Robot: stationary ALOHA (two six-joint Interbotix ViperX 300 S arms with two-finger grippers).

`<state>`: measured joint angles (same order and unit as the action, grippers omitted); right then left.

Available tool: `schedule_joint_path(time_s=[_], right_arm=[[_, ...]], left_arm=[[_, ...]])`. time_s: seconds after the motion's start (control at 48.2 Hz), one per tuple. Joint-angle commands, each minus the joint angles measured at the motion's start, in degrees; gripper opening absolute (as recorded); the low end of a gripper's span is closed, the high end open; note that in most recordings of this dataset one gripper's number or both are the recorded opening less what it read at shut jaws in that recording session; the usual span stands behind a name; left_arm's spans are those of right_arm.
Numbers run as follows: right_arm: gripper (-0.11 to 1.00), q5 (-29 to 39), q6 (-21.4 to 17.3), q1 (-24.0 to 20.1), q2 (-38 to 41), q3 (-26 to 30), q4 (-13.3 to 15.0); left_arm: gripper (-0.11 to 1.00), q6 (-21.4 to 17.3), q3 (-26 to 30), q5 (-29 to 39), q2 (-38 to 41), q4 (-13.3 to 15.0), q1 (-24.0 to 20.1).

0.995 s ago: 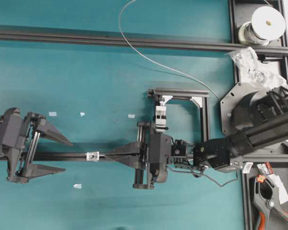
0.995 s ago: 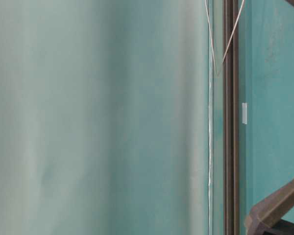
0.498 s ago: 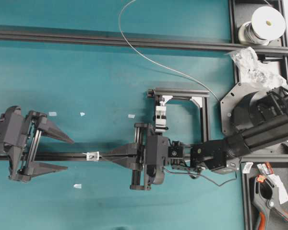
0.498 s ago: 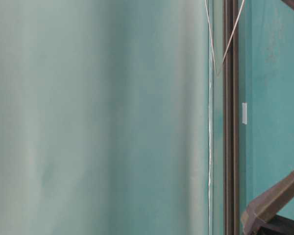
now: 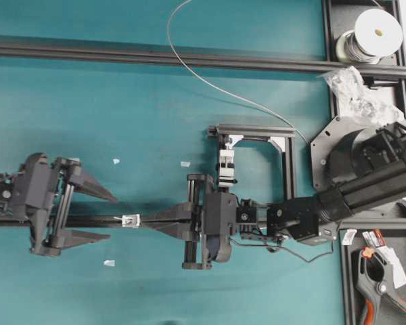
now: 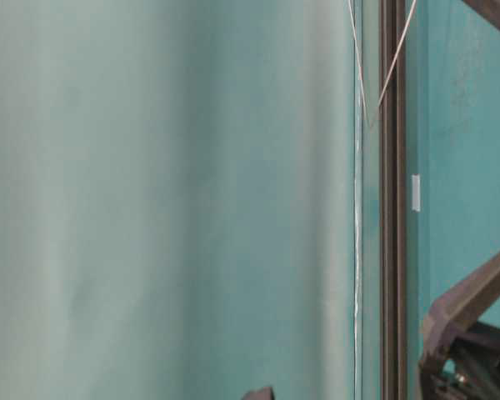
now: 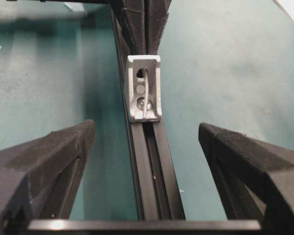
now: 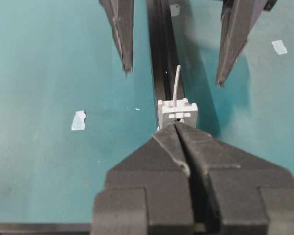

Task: Insert the wire through the hole in the metal fitting.
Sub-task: 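Move the left gripper to the fitting and grasp the protruding wire tip, then open the right gripper and pull the wire through with the left gripper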

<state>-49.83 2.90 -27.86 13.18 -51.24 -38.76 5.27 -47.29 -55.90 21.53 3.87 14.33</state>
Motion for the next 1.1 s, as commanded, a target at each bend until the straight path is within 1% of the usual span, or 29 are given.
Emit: schedule_joint_path(time_s=[0.0,0.332,0.518,0.56,0.705,0.767,0.809,0.912,1.078], right_arm=[[0.0,-0.44,0.0,0.18,-0.79,0.79,0.26],[0.0,-0.26,-0.18,0.09,-0.79,0.7,0.26],[0.0,-0.35,-0.18,0.18,-0.7,0.62,0.26],[0.0,-0.26,-0.18,0.18,-0.7,0.62,0.26],[0.0,-0.35,-0.26,0.18,-0.7,0.53,0.26],[0.0,-0.26,-0.35,0.18,-0.7,0.53,0.26],[0.0,-0.26,-0.35,0.18,-0.7,0.44,0.26],[0.0,-0.26,-0.53,0.18,-0.7,0.35,0.26],[0.0,-0.26,-0.88,0.18,-0.7,0.44,0.26]], left_arm=[[0.56,-0.09,1.49,0.62,-0.53,-0.09,-0.53],[0.56,0.35,2.9,1.32,-0.88,-0.09,-1.58],[0.54,0.62,3.78,3.52,-0.88,-0.09,-1.58],[0.5,0.7,3.96,3.87,-0.97,-0.09,-1.49],[0.14,0.7,4.04,4.22,-1.32,-0.09,-1.41],[0.03,0.7,3.87,4.22,-1.67,-0.09,-1.32],[-0.02,0.7,3.78,4.22,-2.11,-0.09,-1.23],[-0.1,0.7,3.69,4.31,-2.72,-0.09,-0.97],[-0.11,0.7,3.78,5.01,-2.81,-0.09,-0.7]])
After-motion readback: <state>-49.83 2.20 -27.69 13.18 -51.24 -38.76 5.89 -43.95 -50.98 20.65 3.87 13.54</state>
